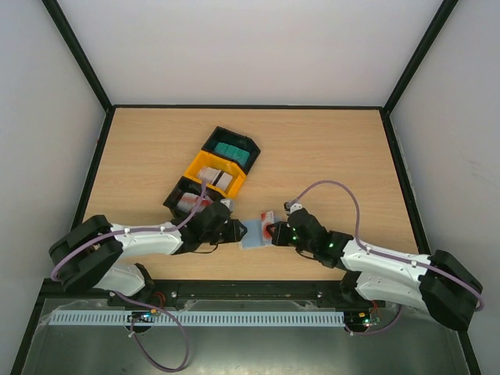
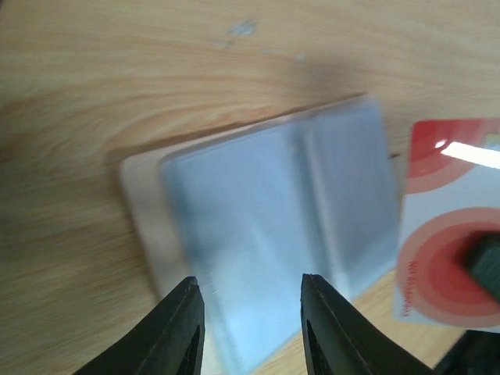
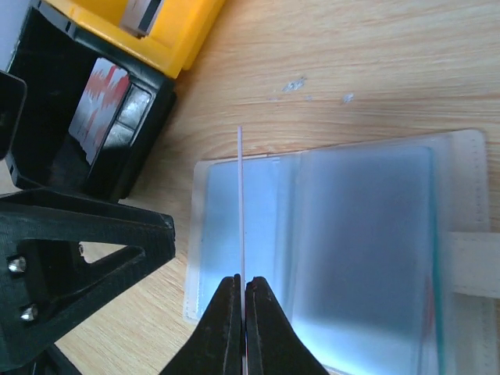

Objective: Put the credit cards into the card holder
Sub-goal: Insert the credit card into the card holder.

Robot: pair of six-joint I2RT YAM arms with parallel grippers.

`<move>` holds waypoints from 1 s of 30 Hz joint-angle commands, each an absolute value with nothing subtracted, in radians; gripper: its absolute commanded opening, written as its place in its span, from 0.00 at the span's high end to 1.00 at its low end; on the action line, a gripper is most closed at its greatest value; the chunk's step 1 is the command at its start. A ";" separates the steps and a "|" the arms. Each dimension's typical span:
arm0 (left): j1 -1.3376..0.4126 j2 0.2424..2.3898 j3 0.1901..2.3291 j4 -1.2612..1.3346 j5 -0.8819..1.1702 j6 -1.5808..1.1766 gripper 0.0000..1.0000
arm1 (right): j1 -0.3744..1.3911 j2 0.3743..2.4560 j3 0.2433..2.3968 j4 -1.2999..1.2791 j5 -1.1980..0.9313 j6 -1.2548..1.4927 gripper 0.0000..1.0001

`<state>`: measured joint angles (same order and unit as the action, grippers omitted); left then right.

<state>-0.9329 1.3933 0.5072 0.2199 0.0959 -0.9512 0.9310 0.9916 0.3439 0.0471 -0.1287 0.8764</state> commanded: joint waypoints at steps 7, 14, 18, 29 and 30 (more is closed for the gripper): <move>-0.955 1.397 0.492 0.105 0.034 -0.966 0.65 | 0.851 1.142 0.252 0.318 -0.272 0.853 0.98; -0.972 1.445 0.509 0.096 0.036 -0.962 0.67 | 0.823 1.204 0.253 0.378 -0.332 0.851 0.98; -0.974 1.460 0.513 0.089 0.024 -0.965 0.70 | 0.820 1.243 0.259 0.374 -0.323 0.859 0.98; -0.992 1.490 0.523 0.065 0.003 -0.970 0.77 | 0.815 1.365 0.251 0.388 -0.365 0.908 0.98; -0.993 1.493 0.522 0.064 0.003 -0.971 0.77 | 0.815 1.374 0.250 0.405 -0.374 0.916 0.98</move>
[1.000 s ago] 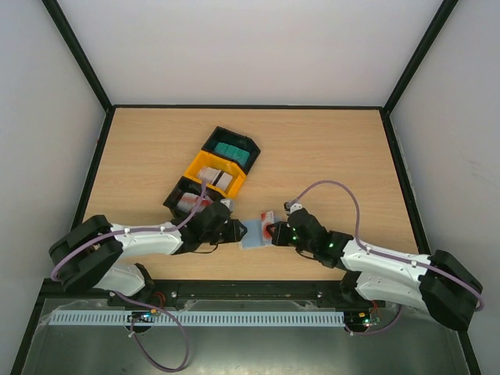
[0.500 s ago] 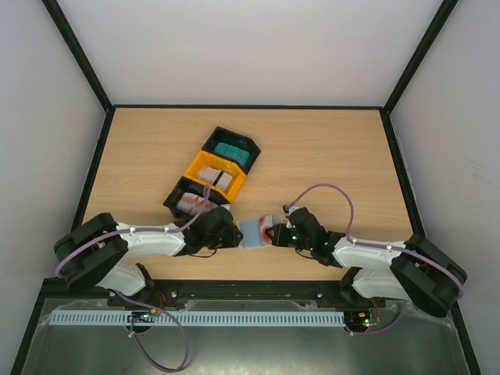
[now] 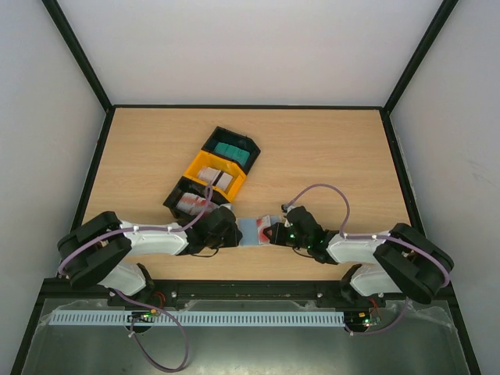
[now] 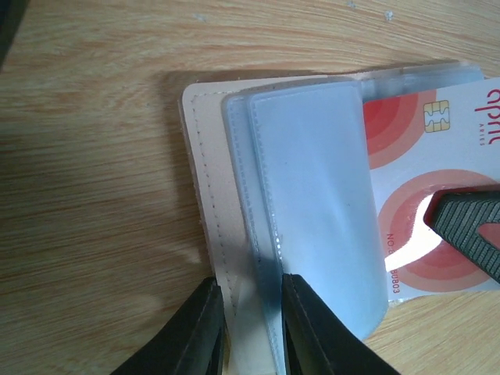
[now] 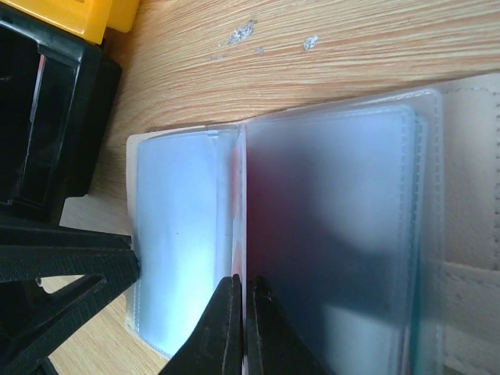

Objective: Put the credit cards into the card holder
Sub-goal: Insert the credit card into the card holder.

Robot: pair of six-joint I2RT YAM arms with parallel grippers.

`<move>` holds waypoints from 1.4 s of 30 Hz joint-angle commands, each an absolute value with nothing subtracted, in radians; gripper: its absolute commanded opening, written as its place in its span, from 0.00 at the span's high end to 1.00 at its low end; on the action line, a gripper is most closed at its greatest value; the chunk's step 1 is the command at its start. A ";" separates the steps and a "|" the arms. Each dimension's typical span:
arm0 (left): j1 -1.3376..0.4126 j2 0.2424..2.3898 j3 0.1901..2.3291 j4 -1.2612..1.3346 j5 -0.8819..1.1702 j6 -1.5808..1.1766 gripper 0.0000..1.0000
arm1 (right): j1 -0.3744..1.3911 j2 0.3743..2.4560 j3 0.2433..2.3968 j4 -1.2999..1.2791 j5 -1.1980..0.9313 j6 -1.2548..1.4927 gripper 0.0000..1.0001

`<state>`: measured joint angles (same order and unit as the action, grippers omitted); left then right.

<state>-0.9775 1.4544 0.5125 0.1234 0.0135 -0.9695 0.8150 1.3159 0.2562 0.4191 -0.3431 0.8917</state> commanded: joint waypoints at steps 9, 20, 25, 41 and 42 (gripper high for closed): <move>-1.001 1.501 0.527 0.026 -0.032 -0.968 0.83 | 0.815 1.457 0.254 0.484 -0.455 1.009 0.98; -1.006 1.468 0.561 -0.096 -0.071 -0.986 0.85 | 0.816 1.400 0.255 0.507 -0.455 1.041 0.98; -1.007 1.454 0.569 -0.101 -0.061 -0.989 0.84 | 0.815 1.390 0.251 0.527 -0.457 1.024 0.98; -1.008 1.389 0.588 -0.100 -0.086 -0.997 0.74 | 0.816 1.286 0.251 0.536 -0.423 0.924 0.98; -1.008 1.352 0.588 -0.095 -0.095 -0.994 0.72 | 0.816 1.257 0.256 0.521 -0.422 0.914 0.98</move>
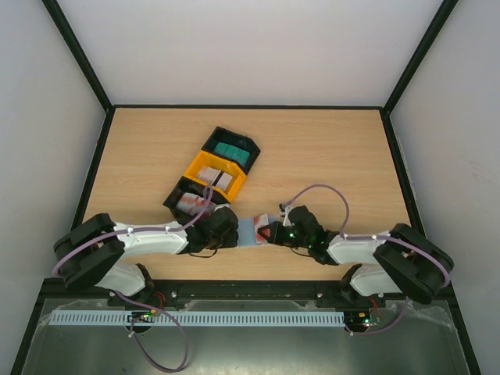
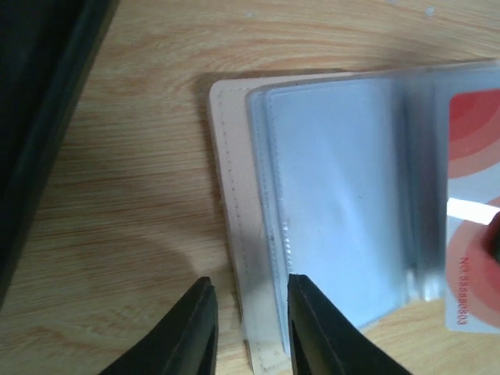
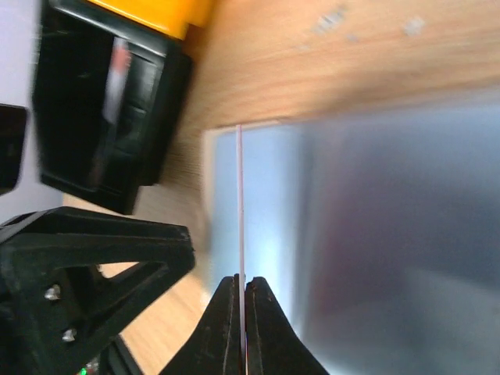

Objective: Put the credit cards into the card holder
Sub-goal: Insert the credit card into the card holder.

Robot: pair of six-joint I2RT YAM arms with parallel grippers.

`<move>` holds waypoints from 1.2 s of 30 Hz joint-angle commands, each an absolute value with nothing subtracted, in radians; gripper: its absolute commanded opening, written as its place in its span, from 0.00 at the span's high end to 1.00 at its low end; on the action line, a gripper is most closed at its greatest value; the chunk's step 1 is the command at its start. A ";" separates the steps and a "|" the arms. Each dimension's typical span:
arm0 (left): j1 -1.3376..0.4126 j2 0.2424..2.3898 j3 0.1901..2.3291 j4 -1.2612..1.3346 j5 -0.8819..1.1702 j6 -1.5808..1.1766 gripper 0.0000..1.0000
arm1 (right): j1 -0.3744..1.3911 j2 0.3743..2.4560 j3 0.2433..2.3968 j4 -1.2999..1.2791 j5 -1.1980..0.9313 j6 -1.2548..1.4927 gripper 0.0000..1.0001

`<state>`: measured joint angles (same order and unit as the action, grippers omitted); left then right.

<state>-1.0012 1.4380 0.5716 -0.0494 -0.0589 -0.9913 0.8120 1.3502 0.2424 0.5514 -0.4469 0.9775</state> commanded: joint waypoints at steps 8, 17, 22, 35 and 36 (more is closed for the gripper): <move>-1.001 1.028 0.545 0.057 -0.095 -0.981 0.44 | 0.816 1.057 0.248 0.540 -0.594 0.899 0.98; -0.957 0.879 0.472 0.269 0.123 -1.041 0.29 | 0.816 0.815 0.247 0.666 -0.782 1.008 0.98; -0.957 0.886 0.443 0.496 0.266 -1.052 0.40 | 0.816 0.802 0.259 0.671 -0.830 1.034 0.98; -0.954 0.930 0.436 0.584 0.350 -1.043 0.97 | 0.816 0.798 0.263 0.665 -0.849 1.059 0.97; -0.952 0.928 0.437 0.579 0.350 -1.037 0.97 | 0.816 0.792 0.266 0.643 -0.831 1.052 0.94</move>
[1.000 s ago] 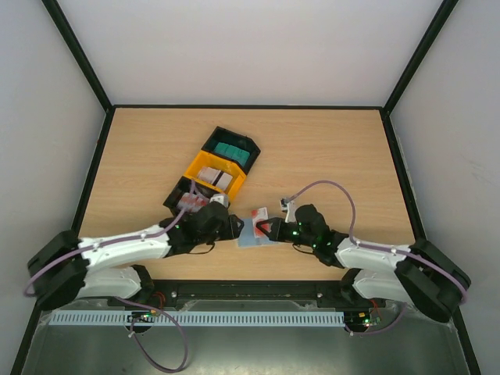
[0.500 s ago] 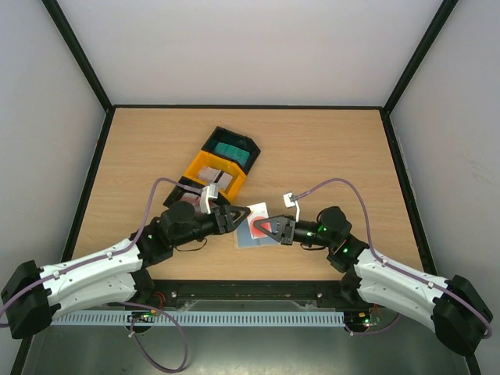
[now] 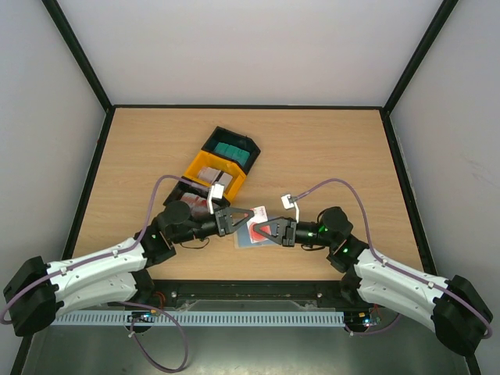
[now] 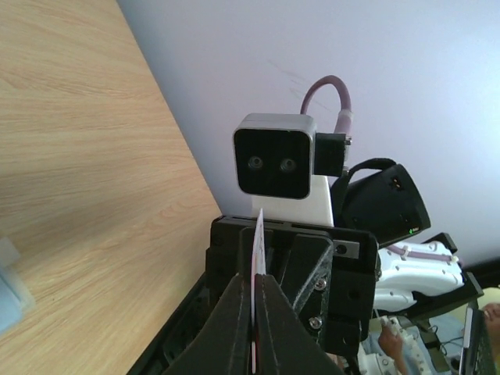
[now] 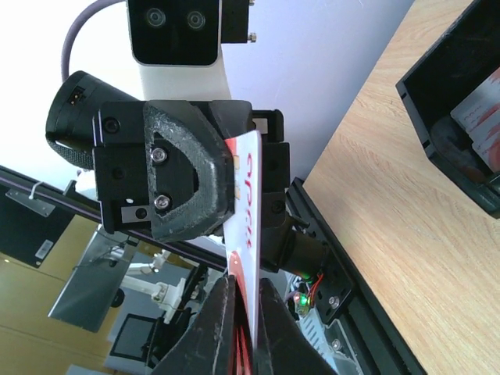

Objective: Put the credit cards into the card holder
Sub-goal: Insert the credit card into the card holder.

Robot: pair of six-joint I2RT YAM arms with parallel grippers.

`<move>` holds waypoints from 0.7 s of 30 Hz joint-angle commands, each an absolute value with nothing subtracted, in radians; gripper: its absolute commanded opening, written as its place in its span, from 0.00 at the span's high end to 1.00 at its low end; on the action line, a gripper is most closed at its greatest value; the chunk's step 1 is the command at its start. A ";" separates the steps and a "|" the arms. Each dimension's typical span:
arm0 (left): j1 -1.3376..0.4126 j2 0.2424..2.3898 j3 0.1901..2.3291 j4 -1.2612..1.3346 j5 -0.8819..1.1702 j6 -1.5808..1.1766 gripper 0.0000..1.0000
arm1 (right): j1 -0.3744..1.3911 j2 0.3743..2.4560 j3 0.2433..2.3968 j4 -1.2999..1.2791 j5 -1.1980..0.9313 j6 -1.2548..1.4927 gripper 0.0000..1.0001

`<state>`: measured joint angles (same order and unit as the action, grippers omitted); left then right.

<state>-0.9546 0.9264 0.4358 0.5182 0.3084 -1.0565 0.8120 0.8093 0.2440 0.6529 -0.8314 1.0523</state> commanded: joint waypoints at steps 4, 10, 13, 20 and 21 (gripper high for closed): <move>-0.933 0.896 0.432 0.537 0.351 -1.014 0.98 | 0.817 0.737 0.269 0.550 -0.757 1.014 0.67; -0.898 0.833 0.404 0.516 0.377 -1.014 0.98 | 0.815 0.648 0.259 0.522 -0.680 1.018 0.68; -0.895 0.836 0.404 0.521 0.393 -1.017 0.98 | 0.815 0.648 0.264 0.518 -0.688 1.012 0.74; -0.894 0.850 0.403 0.556 0.413 -1.024 0.98 | 0.815 0.727 0.296 0.510 -0.715 0.977 0.78; -0.894 0.854 0.403 0.557 0.415 -1.026 0.98 | 0.815 0.734 0.300 0.511 -0.715 0.975 0.83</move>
<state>-0.8982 0.8459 0.4084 0.5110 0.3862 -1.0321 0.8120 0.7116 0.2554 0.5121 -0.7052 1.0054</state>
